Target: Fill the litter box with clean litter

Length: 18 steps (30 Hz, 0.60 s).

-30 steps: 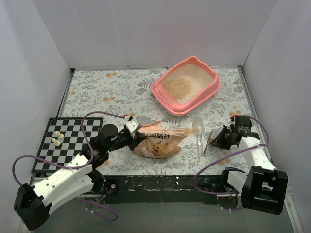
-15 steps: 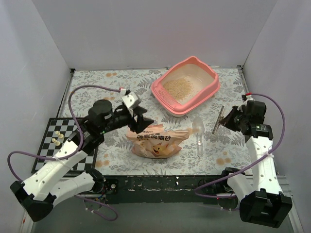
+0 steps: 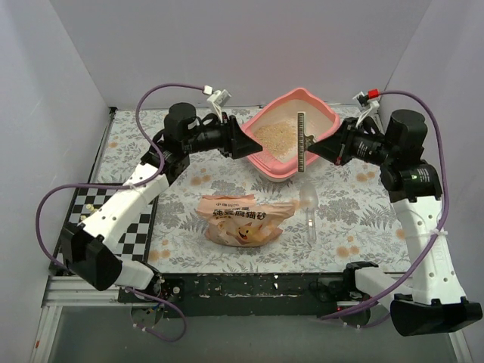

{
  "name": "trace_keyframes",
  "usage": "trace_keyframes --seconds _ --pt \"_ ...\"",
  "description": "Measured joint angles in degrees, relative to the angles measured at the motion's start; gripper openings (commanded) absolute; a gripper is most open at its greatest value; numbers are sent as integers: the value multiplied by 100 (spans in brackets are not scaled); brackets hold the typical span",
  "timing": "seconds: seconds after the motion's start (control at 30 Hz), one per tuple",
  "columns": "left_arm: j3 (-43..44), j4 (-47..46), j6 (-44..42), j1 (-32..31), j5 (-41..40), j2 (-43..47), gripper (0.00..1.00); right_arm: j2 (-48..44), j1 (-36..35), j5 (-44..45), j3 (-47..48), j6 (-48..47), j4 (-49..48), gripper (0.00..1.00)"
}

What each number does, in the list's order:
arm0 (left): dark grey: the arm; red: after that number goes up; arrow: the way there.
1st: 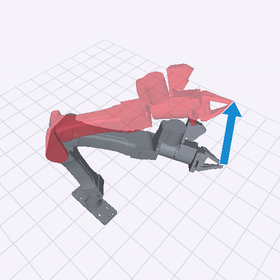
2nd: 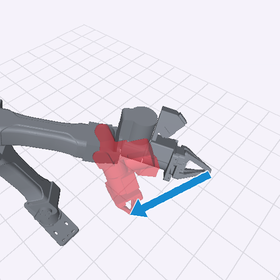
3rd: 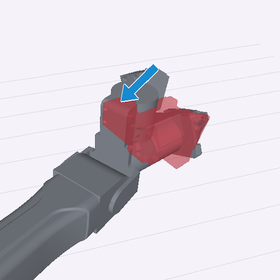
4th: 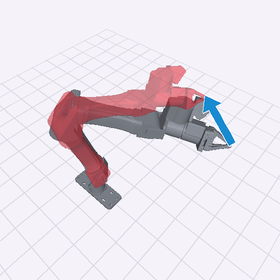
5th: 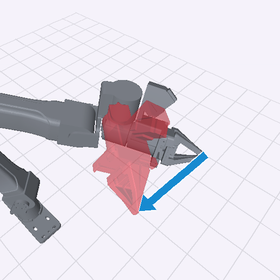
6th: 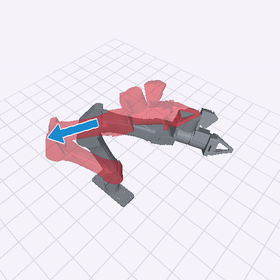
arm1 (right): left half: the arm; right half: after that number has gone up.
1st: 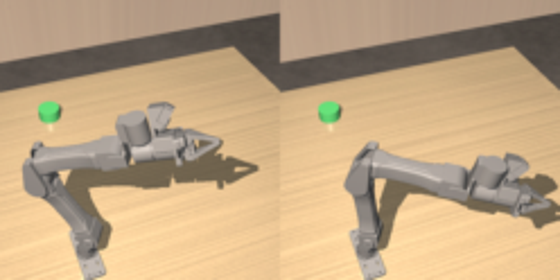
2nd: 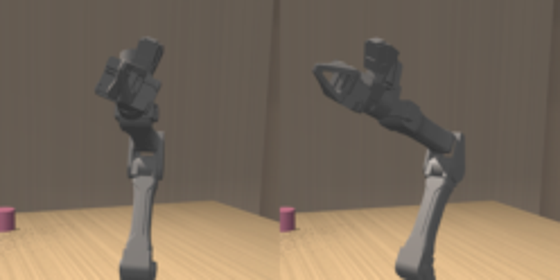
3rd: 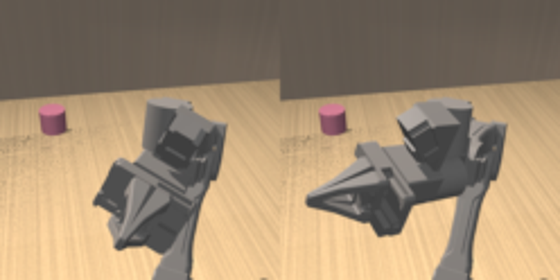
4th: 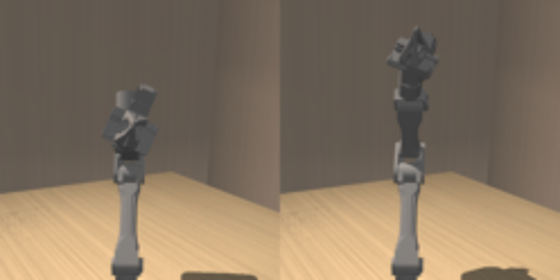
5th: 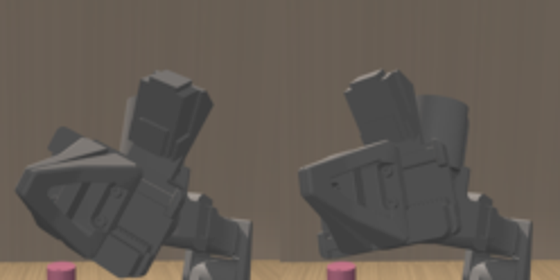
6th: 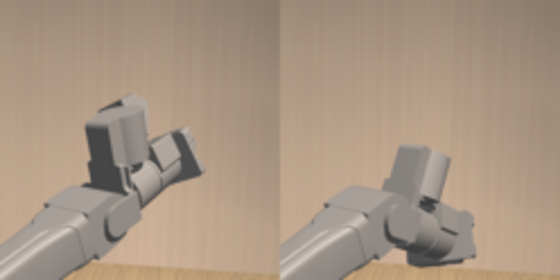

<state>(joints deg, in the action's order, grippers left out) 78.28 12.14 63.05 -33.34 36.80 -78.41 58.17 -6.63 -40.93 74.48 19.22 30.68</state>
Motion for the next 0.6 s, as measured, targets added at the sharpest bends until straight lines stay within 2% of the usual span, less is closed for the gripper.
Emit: trace_keyframes --seconds 0.13,0.23,0.43,0.6 --pt "-579 -1565 1401 640 879 -149 46 369 -306 -476 514 63 -74 1" --pt "-717 -2450 2114 872 1239 -267 47 651 -535 -673 739 79 -52 1" --pt "-750 -3510 2876 874 1650 -341 48 933 -914 -811 791 190 -37 1" --pt "-817 -3882 3084 866 1705 -341 47 1049 -1357 -791 789 315 -83 1"
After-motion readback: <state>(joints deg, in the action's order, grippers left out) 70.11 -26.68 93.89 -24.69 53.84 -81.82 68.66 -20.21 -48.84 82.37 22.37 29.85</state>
